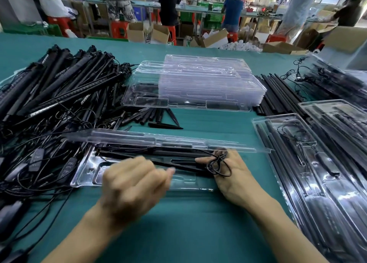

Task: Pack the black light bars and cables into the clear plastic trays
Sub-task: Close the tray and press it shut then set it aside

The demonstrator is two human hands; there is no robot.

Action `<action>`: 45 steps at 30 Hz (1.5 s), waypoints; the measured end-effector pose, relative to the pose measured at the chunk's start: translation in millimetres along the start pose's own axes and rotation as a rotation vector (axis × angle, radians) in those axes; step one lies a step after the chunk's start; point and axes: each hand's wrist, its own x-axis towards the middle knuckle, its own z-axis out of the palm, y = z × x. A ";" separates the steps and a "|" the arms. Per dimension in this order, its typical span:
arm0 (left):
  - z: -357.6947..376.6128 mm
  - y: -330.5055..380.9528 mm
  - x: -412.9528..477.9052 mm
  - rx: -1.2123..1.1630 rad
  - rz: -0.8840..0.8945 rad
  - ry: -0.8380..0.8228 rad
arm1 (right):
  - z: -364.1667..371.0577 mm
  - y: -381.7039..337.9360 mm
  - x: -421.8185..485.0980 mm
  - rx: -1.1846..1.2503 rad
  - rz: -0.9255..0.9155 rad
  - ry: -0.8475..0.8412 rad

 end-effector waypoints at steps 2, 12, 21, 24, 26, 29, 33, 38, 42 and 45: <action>5.8 1.3 -5.1 -0.006 -0.001 -0.242 | -2.2 0.1 -0.2 -0.033 -0.018 -0.014; 22.8 -7.0 -8.0 0.122 -0.337 -1.002 | -14.6 7.3 -24.5 -0.206 -0.041 -0.108; 20.9 2.0 1.3 0.217 -0.293 -0.979 | -18.7 0.7 -8.9 -0.327 -0.071 -0.213; 25.0 3.0 1.0 0.221 -0.275 -0.969 | -20.5 -3.1 -11.9 -0.277 -0.048 -0.179; 25.5 3.7 0.0 0.223 -0.260 -0.950 | -20.3 -4.7 -15.6 -0.236 -0.051 -0.152; 25.2 0.0 -3.8 0.190 -0.278 -0.962 | -23.8 1.5 -24.1 -0.244 -0.033 -0.156; 28.6 -3.7 -7.7 0.178 -0.303 -1.047 | -34.7 11.9 -44.6 -0.014 0.060 0.042; 17.0 6.1 -4.7 0.164 -0.136 -0.788 | -45.3 16.4 -61.7 0.361 0.571 0.492; 8.4 19.7 -20.5 -0.071 0.187 -0.566 | -49.0 13.3 -49.3 0.867 0.795 0.441; -1.2 34.8 -26.4 -0.175 0.329 -0.344 | -49.0 13.3 -47.5 0.548 0.709 0.257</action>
